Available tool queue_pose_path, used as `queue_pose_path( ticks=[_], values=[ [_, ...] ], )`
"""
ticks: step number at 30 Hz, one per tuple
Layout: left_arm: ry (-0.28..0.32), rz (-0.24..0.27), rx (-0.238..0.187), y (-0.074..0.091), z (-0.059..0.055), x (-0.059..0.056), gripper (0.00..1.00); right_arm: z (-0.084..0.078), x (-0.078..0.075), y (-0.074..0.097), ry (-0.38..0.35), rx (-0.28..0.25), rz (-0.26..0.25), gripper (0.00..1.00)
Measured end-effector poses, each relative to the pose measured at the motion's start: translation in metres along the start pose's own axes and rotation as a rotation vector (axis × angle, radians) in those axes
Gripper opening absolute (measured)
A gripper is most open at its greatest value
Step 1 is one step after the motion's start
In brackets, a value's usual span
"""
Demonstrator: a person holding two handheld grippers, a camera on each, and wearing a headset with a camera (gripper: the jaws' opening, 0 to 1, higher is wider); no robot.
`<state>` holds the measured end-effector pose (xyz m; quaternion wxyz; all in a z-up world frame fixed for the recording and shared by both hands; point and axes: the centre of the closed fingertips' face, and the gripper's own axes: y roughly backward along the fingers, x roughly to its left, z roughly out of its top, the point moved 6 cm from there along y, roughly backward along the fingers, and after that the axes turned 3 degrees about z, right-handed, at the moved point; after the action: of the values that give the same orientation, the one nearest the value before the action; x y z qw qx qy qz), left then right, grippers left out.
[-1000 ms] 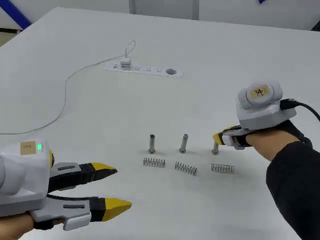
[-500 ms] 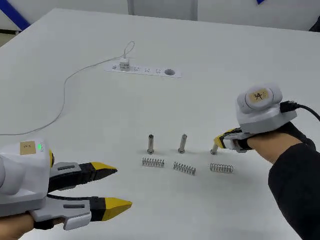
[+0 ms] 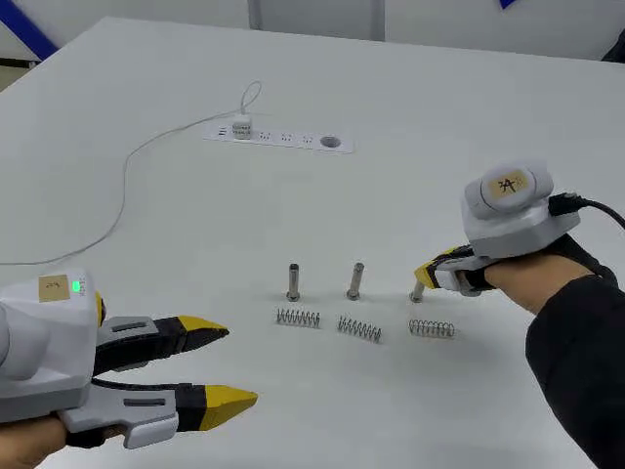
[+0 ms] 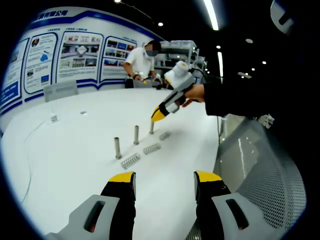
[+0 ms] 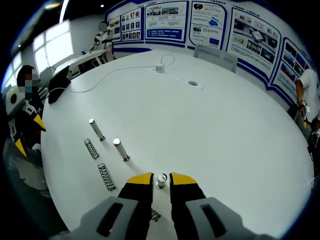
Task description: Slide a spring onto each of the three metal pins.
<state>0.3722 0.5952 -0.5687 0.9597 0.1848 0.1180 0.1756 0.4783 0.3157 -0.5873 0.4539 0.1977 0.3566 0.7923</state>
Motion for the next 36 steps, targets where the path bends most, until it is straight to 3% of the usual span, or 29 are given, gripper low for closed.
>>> queue_pose_path(
  ticks=[8,16,21,27,36],
  values=[
    [-0.001,0.002,0.002,0.002,0.000,0.001,0.48,-0.003,-0.001,0.023,0.076,-0.046,0.059,0.15],
    [-0.004,-0.003,0.007,0.001,0.000,0.000,0.48,-0.032,-0.004,0.029,0.183,0.035,0.165,0.15],
    [-0.010,-0.005,0.015,0.001,0.000,0.000,0.48,-0.041,0.002,0.028,0.277,0.064,0.263,0.15],
    [-0.017,-0.006,0.020,0.000,0.003,-0.001,0.48,-0.053,0.003,0.019,0.450,0.132,0.323,0.15],
    [-0.020,-0.006,0.031,0.000,0.001,-0.001,0.48,-0.056,0.007,0.006,0.534,0.171,0.374,0.15]
  ],
)
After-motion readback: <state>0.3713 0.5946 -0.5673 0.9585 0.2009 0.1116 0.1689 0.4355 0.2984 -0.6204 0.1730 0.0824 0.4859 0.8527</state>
